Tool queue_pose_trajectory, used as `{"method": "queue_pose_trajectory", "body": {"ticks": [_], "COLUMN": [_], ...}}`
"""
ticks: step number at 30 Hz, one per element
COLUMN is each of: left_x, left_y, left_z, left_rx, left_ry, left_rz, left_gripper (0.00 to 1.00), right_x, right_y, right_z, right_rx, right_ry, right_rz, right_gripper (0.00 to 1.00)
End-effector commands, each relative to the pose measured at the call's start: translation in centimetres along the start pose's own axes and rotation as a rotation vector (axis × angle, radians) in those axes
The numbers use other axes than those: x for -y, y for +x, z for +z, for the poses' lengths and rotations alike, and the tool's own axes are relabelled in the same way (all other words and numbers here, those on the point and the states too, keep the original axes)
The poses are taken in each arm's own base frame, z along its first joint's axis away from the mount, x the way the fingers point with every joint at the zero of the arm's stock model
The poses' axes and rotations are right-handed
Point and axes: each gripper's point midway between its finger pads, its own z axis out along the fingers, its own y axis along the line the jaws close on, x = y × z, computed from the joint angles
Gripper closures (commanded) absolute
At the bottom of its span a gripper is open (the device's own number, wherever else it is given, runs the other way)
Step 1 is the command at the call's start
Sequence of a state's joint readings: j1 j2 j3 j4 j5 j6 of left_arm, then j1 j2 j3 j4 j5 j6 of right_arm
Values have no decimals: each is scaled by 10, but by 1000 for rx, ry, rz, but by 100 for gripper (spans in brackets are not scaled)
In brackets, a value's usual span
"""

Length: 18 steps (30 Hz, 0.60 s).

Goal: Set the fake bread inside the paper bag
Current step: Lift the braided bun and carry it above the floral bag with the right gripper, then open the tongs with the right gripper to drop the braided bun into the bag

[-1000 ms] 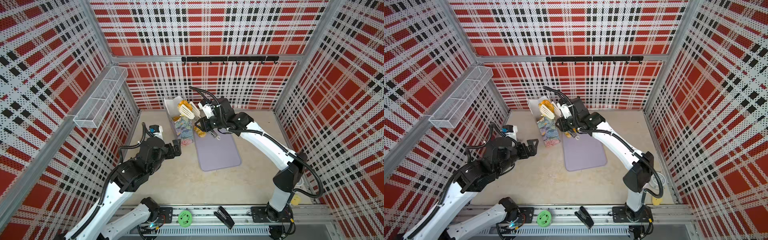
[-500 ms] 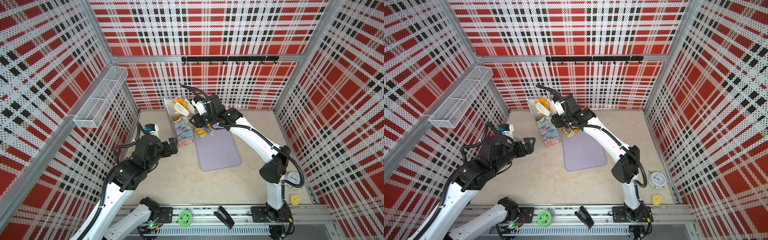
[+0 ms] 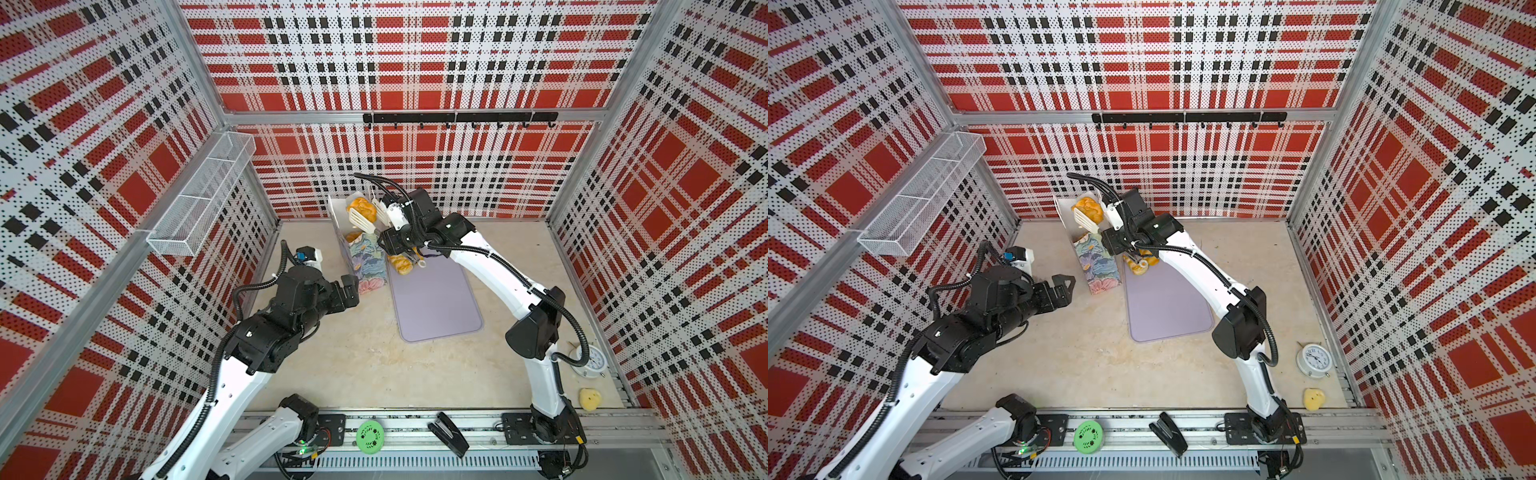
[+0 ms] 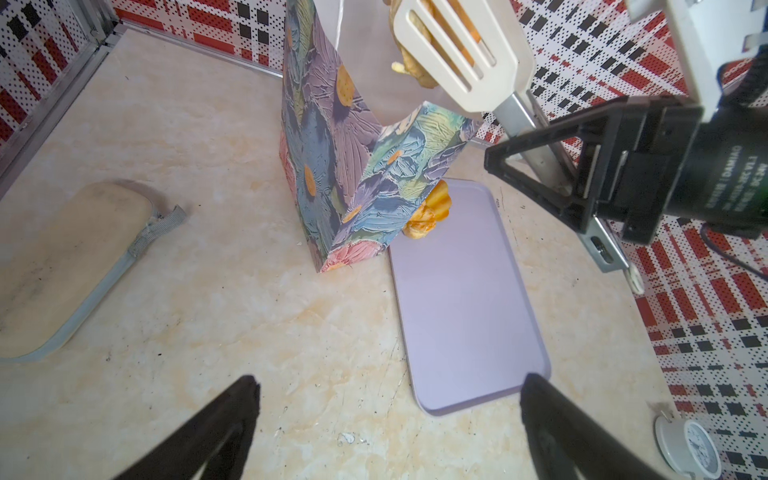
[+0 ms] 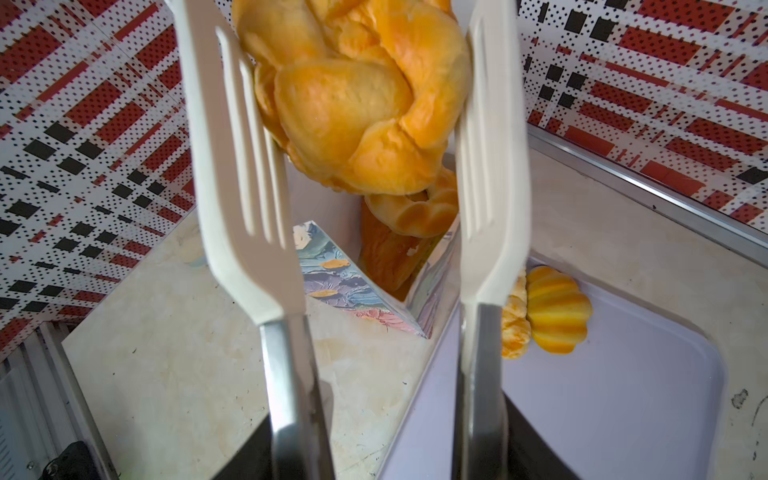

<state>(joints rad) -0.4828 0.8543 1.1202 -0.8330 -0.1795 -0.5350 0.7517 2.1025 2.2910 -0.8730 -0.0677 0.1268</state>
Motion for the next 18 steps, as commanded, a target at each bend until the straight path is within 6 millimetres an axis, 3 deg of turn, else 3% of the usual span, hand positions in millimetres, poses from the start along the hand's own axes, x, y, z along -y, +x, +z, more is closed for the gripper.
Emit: {"method": "queue_pose_trajectory", "body": {"ticks": [1, 11, 18], "left_x": [-3, -1, 0], "left_y": [1, 2, 3], "left_z": [-2, -3, -3], "left_rx": [4, 0, -4], "left_ry": [2, 11, 17], "left_rz": [-15, -19, -28], "left_gripper": [1, 1, 0], "right_x": [-4, -5, -8], "right_y": [-29, -35, -41], "right_z": [-11, -21, -43], "right_rx": [95, 108, 133], "right_ry": [3, 2, 0], "right_rz": [-36, -49, -61], "right_gripper": [37, 33, 34]}}
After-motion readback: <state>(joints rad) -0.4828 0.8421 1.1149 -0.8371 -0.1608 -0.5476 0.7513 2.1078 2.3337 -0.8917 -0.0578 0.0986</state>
